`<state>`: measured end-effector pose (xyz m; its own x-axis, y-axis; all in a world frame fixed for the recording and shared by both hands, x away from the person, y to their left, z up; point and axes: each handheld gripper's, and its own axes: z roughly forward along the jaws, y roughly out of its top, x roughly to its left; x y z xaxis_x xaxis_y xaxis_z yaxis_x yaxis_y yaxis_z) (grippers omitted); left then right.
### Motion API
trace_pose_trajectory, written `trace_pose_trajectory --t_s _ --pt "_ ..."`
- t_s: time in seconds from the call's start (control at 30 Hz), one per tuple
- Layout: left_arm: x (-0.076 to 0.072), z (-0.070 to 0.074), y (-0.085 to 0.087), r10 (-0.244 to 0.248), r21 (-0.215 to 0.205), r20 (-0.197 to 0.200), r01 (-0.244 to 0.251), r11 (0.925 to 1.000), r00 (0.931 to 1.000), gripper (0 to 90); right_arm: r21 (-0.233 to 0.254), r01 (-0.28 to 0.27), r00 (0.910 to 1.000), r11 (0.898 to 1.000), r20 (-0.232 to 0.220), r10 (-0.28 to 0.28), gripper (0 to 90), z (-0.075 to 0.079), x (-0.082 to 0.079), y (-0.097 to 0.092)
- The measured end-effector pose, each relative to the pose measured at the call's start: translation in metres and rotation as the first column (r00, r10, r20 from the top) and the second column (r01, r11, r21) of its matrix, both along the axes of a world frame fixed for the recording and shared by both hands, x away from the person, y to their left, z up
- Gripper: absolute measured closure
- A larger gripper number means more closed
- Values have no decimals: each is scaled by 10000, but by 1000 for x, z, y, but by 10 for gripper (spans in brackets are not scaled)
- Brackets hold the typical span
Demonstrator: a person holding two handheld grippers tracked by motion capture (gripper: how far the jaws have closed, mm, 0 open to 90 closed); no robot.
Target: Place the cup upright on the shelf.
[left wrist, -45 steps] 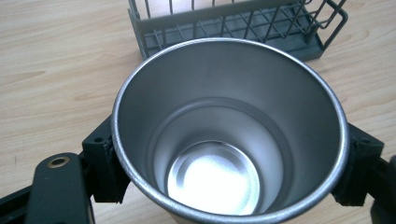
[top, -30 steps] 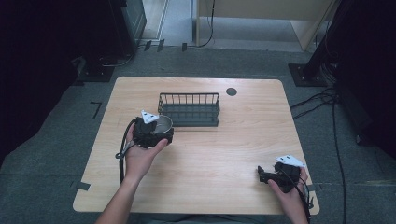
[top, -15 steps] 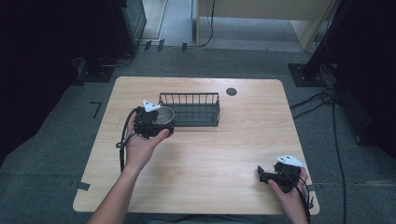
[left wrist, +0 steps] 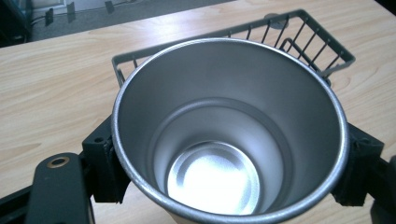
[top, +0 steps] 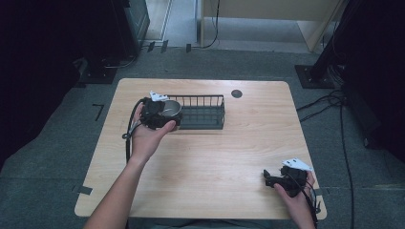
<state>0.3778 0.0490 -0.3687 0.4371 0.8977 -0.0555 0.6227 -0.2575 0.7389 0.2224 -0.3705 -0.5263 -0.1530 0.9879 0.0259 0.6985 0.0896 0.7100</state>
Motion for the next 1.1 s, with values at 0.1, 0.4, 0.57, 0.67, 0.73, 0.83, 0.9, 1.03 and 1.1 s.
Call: trace_pose_trajectory --t_s 0.1,0.4,0.57,0.67,0.73,0.83,0.9,1.03,1.1 --pt "6 2 -2 -7 70 5 7 10000 10000 191 5 2 10000 10000 -4 -2 0 0 0 0" --pt "26 7 -9 37 154 93 -39 9999 10000 191 2 -1 10000 10000 3 1 0 0 0 0" --pt "39 8 -12 167 145 56 -168 9998 9998 191 7 2 10000 10000 -1 -2 0 0 0 0" --pt "44 8 -14 218 184 92 -220 9996 9997 192 2 -1 10000 10000 3 1 0 0 0 0" --pt "49 7 -14 280 206 97 -282 9994 9996 191 6 3 10000 10000 4 -3 0 0 0 0" --pt "53 6 -13 379 195 86 -380 9991 9992 192 5 1 10000 10000 4 -1 0 0 0 0" --pt "58 6 -13 464 -1 55 -464 9989 9989 192 0 -2 10000 10000 0 2 0 0 0 0" --pt "63 3 -16 450 64 95 -451 9990 9989 191 2 -2 10000 10000 3 2 0 0 0 0" --pt "67 0 -17 484 159 99 -485 9987 9988 192 8 2 10000 10000 -3 -2 0 0 0 0"
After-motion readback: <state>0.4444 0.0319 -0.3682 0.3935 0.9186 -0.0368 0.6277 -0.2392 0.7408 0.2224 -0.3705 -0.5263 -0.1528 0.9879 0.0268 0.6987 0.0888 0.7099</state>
